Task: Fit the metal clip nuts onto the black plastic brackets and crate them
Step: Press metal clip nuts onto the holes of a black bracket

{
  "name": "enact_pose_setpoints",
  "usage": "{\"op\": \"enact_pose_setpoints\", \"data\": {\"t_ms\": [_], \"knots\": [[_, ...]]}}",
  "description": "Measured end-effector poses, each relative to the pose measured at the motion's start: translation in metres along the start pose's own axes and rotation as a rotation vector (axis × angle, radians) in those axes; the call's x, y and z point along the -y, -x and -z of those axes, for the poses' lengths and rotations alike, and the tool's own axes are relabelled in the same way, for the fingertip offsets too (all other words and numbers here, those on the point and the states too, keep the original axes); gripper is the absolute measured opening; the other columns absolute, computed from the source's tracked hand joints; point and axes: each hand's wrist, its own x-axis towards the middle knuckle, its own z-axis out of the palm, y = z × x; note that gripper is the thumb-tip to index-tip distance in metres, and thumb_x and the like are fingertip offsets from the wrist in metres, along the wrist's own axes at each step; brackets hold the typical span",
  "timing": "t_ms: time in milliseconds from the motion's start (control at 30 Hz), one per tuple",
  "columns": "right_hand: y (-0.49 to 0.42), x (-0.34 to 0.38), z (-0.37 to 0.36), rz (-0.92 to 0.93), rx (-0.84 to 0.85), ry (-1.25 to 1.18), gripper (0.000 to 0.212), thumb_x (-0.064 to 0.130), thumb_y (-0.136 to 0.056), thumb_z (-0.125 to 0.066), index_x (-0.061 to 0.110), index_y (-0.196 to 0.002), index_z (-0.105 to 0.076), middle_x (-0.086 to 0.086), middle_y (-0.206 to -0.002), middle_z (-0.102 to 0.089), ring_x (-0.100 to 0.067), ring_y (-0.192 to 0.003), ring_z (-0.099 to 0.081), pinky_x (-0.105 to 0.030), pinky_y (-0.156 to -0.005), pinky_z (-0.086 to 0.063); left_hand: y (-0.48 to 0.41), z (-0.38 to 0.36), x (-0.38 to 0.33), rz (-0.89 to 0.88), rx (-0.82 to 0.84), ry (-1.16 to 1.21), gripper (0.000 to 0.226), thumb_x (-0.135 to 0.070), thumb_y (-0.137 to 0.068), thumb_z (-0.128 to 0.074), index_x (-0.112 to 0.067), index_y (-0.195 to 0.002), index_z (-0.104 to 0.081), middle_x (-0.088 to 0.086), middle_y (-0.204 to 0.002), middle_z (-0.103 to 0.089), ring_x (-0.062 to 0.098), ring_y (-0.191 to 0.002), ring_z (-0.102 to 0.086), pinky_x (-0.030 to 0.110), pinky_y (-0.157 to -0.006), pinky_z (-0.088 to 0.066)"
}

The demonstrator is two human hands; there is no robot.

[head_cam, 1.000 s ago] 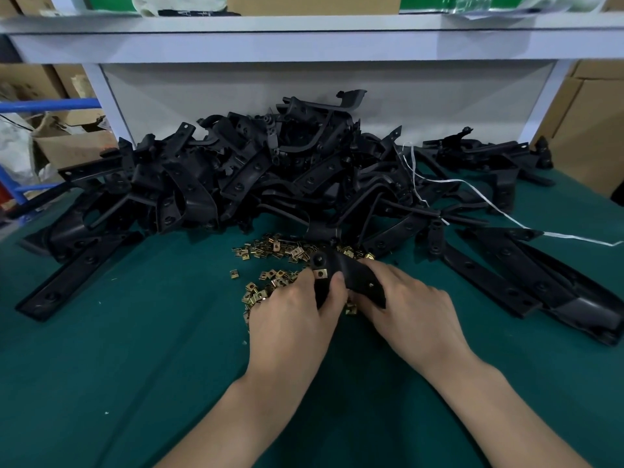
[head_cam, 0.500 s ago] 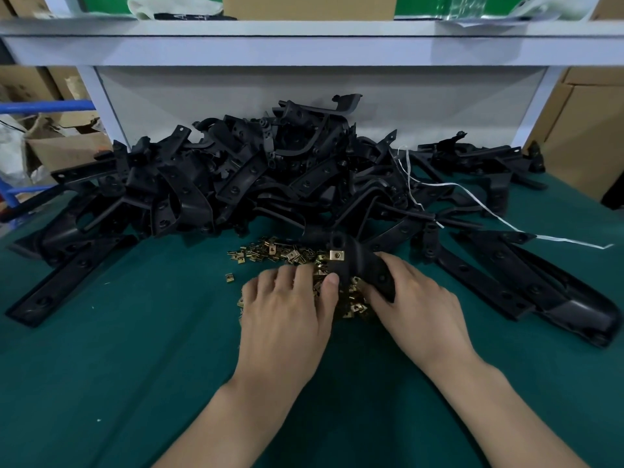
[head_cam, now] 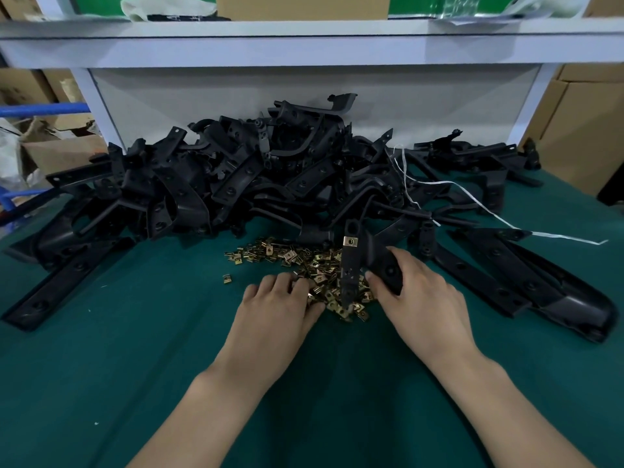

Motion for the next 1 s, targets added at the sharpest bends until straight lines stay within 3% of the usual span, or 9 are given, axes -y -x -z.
{"op": "enact_pose_setpoints", "data": {"t_ms": [133,433,567,700,867,1000], "knots": [[0.000,0.000,-0.002,0.003,0.001,0.014,0.046,0.064,-0.094,-0.045,0.039,-0.133,-0.045,0.014,-0.124,-0.065,-0.025,-0.097,-0.068,-0.038,-0.073,-0.049,-0.001,-0.003,0.001,-0.062,-0.136,0.115,0.036,-0.042,-0.098,-0.055,-0.016,-0.118,-0.068,0.000,-0.114,-0.063,0.023,-0.103,-0.061,0.039,-0.089,-0.052],[0.001,-0.001,-0.001,0.008,-0.009,-0.013,0.043,0.064,-0.094,-0.045,0.041,-0.130,-0.045,0.015,-0.120,-0.066,-0.023,-0.094,-0.068,-0.036,-0.070,-0.046,-0.015,-0.004,0.003,0.083,-0.299,0.141,0.022,-0.031,-0.092,-0.070,-0.009,-0.091,-0.069,0.003,-0.086,-0.065,0.026,-0.080,-0.065,0.038,-0.059,-0.052],[0.001,-0.001,-0.001,0.008,-0.008,-0.009,0.046,0.064,-0.094,-0.045,0.039,-0.132,-0.046,0.015,-0.121,-0.066,-0.024,-0.096,-0.068,-0.037,-0.071,-0.047,-0.016,-0.004,0.005,0.130,-0.283,0.152,0.025,-0.037,-0.098,-0.058,-0.012,-0.099,-0.065,0.001,-0.095,-0.065,0.023,-0.090,-0.063,0.037,-0.064,-0.049],[0.000,-0.002,-0.001,0.007,-0.012,-0.015,0.048,0.064,-0.093,-0.045,0.037,-0.133,-0.047,0.014,-0.121,-0.066,-0.024,-0.096,-0.068,-0.037,-0.070,-0.046,-0.013,-0.002,0.005,0.137,-0.338,0.206,0.019,-0.033,-0.097,-0.060,-0.014,-0.094,-0.062,-0.002,-0.088,-0.065,0.022,-0.083,-0.063,0.032,-0.061,-0.042],[-0.001,-0.002,-0.001,-0.003,0.000,-0.014,0.048,0.065,-0.093,-0.044,0.037,-0.133,-0.048,0.015,-0.121,-0.066,-0.023,-0.096,-0.068,-0.037,-0.071,-0.047,-0.013,-0.003,0.004,0.124,-0.387,0.199,0.014,-0.022,-0.093,-0.066,-0.008,-0.094,-0.067,0.003,-0.083,-0.070,0.029,-0.080,-0.066,0.043,-0.075,-0.050],[-0.001,-0.002,0.000,-0.009,0.016,-0.007,0.049,0.064,-0.095,-0.044,0.036,-0.134,-0.047,0.013,-0.122,-0.065,-0.024,-0.097,-0.068,-0.038,-0.072,-0.048,-0.013,-0.005,0.006,0.102,-0.398,0.173,0.010,-0.013,-0.092,-0.066,-0.009,-0.100,-0.070,0.003,-0.084,-0.071,0.030,-0.081,-0.066,0.044,-0.078,-0.049]]}}
